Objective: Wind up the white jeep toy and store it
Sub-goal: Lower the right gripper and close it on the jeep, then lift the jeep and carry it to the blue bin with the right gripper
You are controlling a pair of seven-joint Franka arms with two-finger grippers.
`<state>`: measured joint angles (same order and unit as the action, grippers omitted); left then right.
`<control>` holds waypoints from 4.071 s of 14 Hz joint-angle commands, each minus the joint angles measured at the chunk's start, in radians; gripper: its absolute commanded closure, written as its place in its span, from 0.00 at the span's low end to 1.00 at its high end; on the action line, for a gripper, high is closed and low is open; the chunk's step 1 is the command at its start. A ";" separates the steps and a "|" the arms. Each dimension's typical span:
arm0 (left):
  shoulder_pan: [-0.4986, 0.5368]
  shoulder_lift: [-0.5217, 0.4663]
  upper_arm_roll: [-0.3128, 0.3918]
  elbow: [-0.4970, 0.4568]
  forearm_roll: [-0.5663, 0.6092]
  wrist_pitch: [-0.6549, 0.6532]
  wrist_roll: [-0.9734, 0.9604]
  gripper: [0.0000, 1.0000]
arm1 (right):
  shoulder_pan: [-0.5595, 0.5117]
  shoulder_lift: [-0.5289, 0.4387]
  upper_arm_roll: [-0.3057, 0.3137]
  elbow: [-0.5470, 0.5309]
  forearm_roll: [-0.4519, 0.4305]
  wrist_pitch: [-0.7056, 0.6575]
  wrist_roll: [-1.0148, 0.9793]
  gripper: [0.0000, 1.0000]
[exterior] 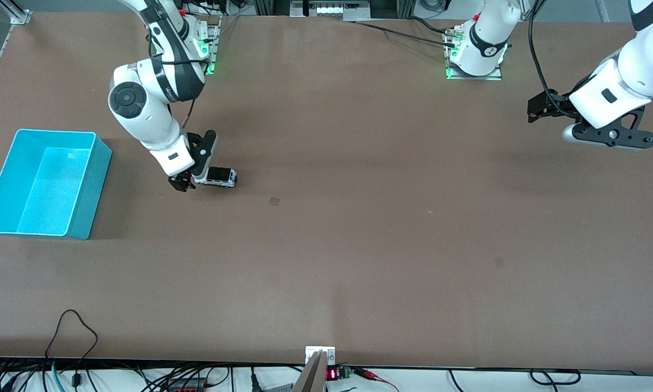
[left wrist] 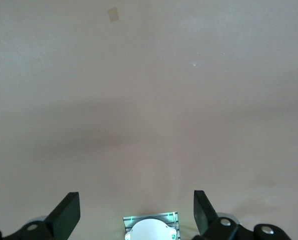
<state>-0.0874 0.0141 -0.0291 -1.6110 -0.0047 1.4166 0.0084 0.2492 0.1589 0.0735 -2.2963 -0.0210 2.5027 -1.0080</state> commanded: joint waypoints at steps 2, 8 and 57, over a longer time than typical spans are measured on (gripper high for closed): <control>0.009 0.003 -0.003 0.026 -0.017 -0.030 0.007 0.00 | 0.016 0.074 -0.006 -0.009 0.015 0.105 -0.017 0.00; 0.003 0.007 -0.003 0.028 -0.012 -0.030 0.001 0.00 | 0.061 0.123 -0.006 -0.051 0.015 0.220 0.045 0.00; 0.003 0.032 -0.018 0.043 -0.006 -0.035 -0.001 0.00 | -0.165 -0.065 -0.072 0.290 -0.060 -0.490 0.757 1.00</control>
<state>-0.0866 0.0347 -0.0471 -1.5951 -0.0047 1.4046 0.0083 0.0932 0.1276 0.0000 -2.0131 -0.0494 2.0630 -0.3425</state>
